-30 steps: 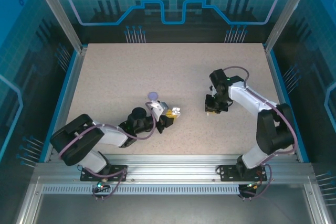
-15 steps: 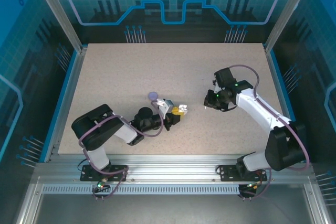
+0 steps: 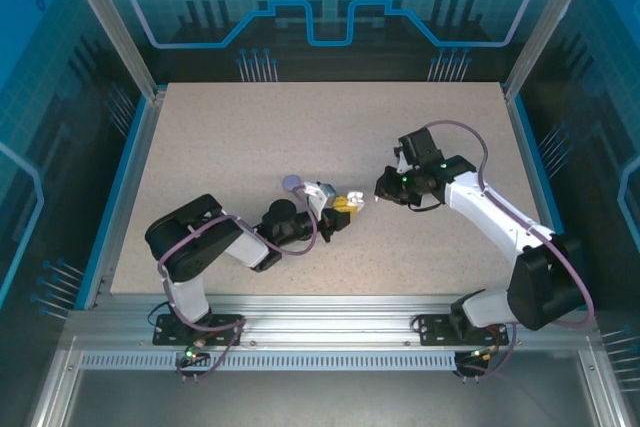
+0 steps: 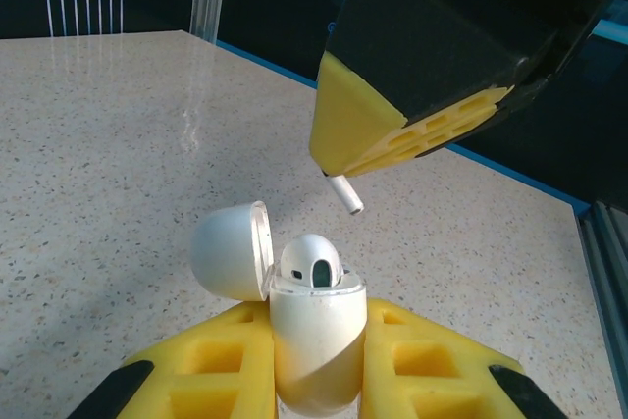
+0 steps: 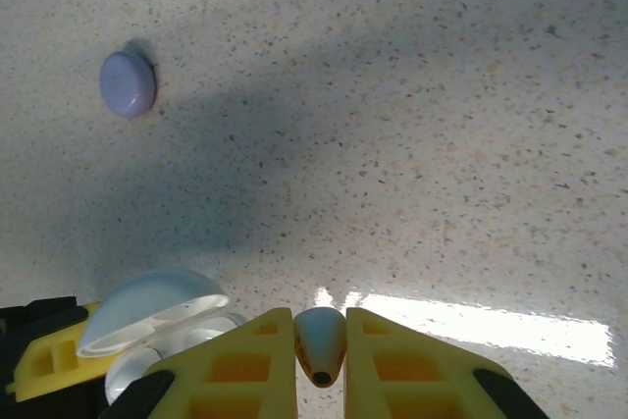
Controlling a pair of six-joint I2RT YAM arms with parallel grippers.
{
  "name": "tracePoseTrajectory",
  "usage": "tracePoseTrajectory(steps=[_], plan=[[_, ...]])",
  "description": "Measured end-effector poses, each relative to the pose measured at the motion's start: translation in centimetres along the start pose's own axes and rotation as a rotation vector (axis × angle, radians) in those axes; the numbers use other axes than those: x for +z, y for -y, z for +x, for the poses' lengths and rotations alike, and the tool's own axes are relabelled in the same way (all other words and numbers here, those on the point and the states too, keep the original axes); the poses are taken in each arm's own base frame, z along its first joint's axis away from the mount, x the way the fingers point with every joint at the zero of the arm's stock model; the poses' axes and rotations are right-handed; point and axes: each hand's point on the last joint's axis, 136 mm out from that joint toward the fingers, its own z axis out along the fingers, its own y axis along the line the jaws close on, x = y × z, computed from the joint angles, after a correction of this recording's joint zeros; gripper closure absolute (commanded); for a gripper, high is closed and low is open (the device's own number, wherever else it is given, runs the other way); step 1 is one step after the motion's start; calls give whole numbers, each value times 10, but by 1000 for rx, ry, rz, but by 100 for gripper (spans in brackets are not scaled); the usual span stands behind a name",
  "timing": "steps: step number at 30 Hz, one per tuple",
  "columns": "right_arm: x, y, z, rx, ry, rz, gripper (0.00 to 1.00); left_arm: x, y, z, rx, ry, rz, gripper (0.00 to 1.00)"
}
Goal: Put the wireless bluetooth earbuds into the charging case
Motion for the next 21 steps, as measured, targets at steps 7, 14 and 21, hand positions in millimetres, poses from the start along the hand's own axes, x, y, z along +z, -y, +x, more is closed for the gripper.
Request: tracePoseTrajectory(steps=[7, 14, 21], plan=[[-5, -16, -3, -8, 36, -46, 85, 2, 1, -5, 4, 16, 2, 82], [-9, -30, -9, -16, 65, -84, 85, 7, 2, -14, -8, 40, 5, 82], [-8, -37, -8, -24, 70, -102, 85, 11, 3, -22, -9, 61, 5, 82]])
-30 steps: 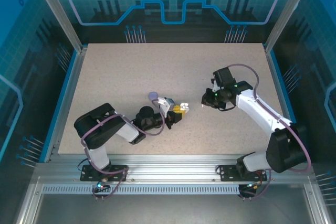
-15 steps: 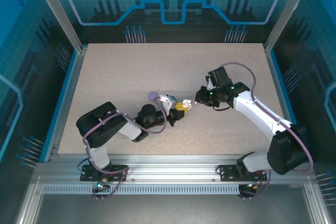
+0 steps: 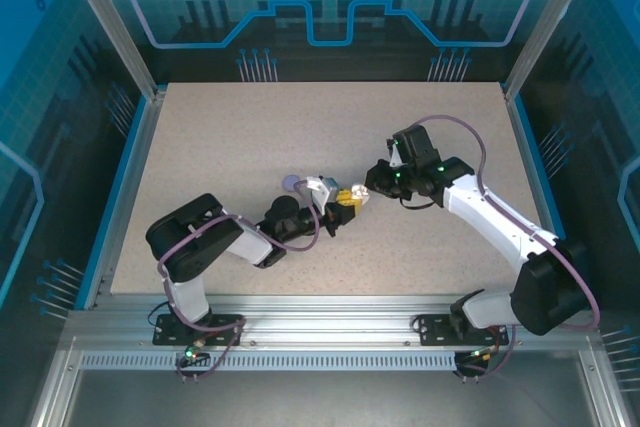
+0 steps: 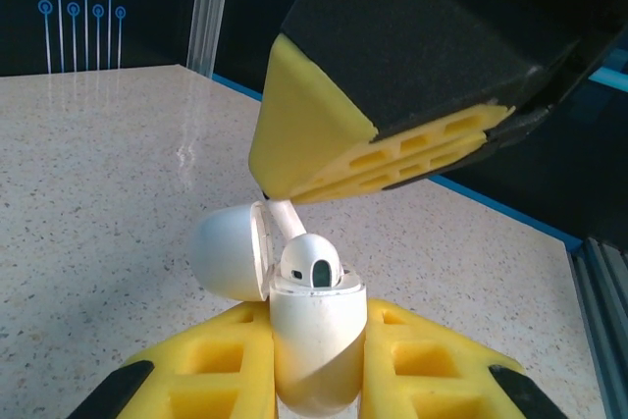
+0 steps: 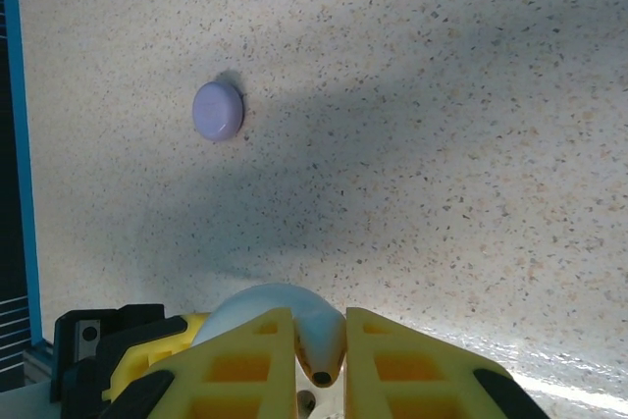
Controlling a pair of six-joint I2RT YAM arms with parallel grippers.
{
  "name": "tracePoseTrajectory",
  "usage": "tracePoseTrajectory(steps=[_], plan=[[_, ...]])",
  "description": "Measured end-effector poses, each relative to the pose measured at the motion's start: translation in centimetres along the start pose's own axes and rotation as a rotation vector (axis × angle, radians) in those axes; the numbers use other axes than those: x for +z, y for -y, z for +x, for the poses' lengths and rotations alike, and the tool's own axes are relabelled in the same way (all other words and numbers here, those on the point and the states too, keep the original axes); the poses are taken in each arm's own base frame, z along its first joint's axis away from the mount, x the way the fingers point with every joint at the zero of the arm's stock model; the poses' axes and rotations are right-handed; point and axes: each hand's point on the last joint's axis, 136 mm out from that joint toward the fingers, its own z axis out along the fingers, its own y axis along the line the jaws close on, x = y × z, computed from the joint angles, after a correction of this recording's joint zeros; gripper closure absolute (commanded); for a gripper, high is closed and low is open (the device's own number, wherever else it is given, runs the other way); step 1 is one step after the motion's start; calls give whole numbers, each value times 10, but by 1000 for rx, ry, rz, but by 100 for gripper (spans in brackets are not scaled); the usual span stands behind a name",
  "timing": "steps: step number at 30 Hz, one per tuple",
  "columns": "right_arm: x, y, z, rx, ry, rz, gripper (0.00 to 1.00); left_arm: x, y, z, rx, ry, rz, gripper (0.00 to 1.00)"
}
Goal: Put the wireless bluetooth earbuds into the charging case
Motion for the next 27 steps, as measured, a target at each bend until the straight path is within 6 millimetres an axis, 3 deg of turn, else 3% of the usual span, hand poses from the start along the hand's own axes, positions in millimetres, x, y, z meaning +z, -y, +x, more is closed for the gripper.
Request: tracePoseTrajectory(steps=[14, 27], plan=[[-10, -9, -3, -2, 30, -34, 85, 5, -4, -12, -2, 36, -25, 82], [-8, -6, 1, 0, 27, -32, 85, 6, -5, -13, -1, 37, -27, 82]])
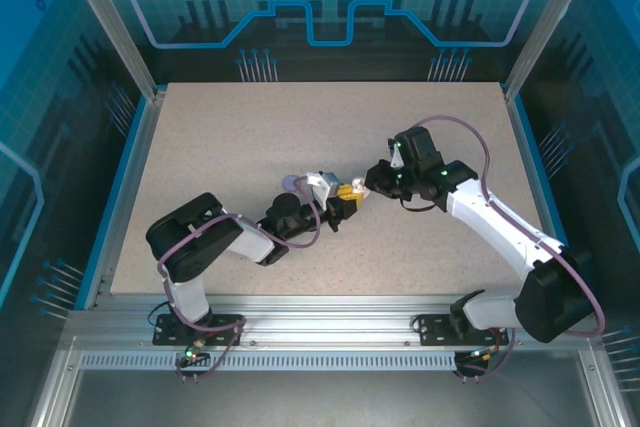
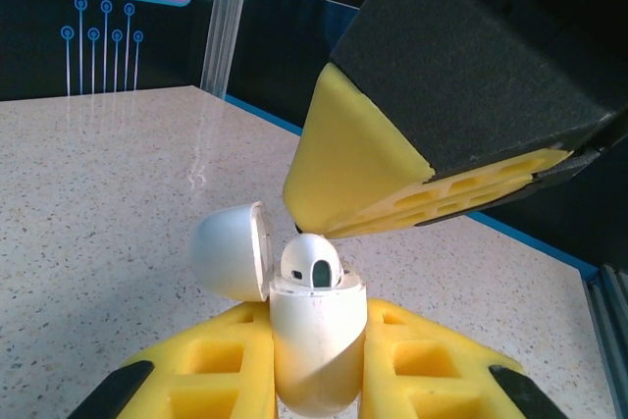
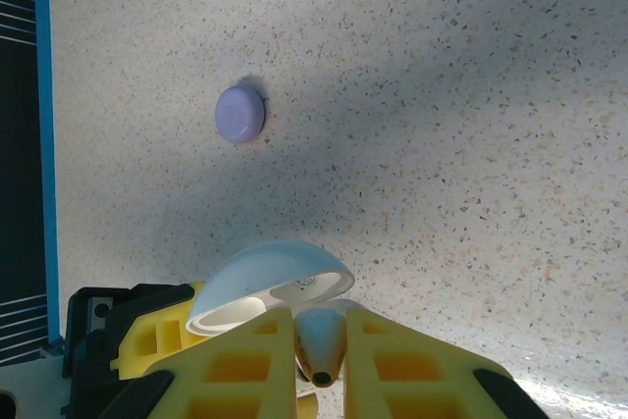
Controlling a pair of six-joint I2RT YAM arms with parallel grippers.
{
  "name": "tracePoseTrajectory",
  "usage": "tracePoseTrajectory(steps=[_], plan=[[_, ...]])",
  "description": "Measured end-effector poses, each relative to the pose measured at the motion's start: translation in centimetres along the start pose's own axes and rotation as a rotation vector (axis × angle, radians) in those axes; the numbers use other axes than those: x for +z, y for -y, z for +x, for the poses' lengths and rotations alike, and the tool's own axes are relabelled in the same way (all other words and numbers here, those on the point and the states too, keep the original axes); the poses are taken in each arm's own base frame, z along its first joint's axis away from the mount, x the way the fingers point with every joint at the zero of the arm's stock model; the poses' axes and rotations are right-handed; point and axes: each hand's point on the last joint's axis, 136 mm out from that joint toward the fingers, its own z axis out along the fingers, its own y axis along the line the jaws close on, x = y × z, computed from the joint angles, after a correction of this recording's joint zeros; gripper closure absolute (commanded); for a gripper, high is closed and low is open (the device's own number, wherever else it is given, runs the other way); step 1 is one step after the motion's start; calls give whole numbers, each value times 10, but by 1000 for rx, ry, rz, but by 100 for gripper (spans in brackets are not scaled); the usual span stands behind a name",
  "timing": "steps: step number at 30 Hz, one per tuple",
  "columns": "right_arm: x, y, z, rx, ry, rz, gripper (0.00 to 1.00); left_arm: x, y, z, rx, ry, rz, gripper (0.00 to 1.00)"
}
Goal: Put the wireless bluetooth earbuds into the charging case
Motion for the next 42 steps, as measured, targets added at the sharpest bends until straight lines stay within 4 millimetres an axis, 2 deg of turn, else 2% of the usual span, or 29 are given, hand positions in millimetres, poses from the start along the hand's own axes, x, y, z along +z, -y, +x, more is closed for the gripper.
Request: tracePoseTrajectory(steps=[16, 42], plan=[[-4, -1, 2, -11, 14, -22, 84, -1, 2, -4, 5, 2, 1, 81], [-28, -24, 0, -136, 74, -142, 80, -5, 13, -36, 28, 63, 19, 80]])
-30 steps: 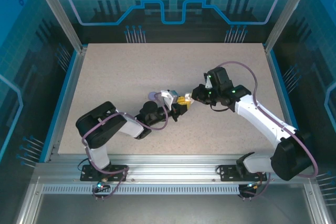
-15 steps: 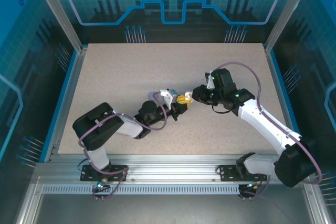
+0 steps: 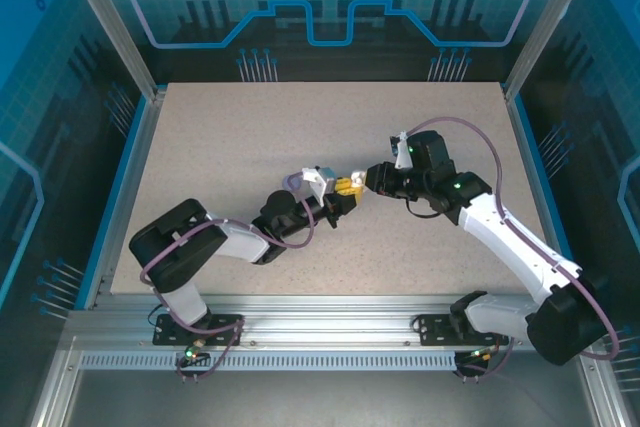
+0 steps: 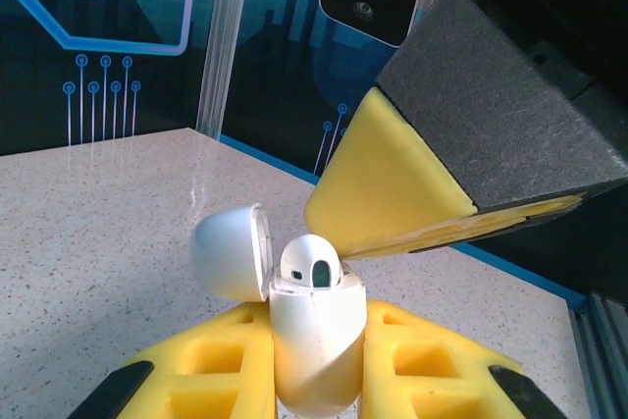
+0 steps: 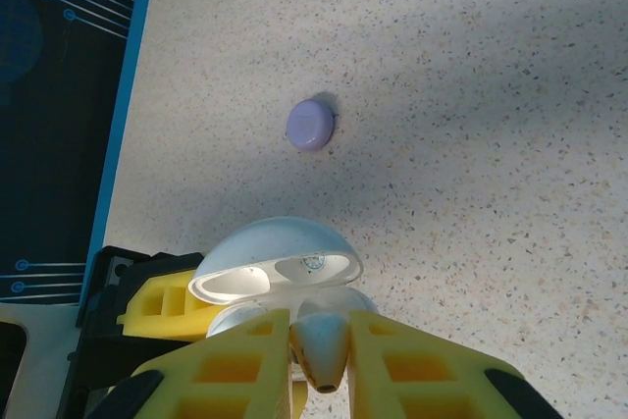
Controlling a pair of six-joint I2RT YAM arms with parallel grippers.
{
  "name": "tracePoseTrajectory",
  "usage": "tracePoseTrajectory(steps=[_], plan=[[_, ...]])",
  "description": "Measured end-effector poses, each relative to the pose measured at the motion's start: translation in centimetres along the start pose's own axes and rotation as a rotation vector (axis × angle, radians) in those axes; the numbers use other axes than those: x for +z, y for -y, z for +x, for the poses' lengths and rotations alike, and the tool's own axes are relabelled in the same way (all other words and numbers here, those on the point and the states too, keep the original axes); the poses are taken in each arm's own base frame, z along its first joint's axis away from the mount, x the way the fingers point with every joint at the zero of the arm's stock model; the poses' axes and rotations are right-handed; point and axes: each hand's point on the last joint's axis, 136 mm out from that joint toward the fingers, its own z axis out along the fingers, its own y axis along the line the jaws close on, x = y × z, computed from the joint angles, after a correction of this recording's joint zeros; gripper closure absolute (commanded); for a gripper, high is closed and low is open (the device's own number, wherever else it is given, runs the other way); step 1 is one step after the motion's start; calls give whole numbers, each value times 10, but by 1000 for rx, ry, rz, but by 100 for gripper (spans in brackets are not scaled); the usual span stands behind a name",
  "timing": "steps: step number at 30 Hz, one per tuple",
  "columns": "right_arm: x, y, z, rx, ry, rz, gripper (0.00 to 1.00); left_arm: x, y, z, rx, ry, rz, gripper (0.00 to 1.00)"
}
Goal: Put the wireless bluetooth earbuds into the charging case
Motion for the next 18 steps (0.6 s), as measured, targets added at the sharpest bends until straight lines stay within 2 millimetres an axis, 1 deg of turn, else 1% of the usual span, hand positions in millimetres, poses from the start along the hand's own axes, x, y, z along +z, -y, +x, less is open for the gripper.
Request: tracePoseTrajectory(steps=[18], plan=[[-10, -11, -4, -50, 8, -69, 77, -2, 5, -12, 12, 25, 15, 80]])
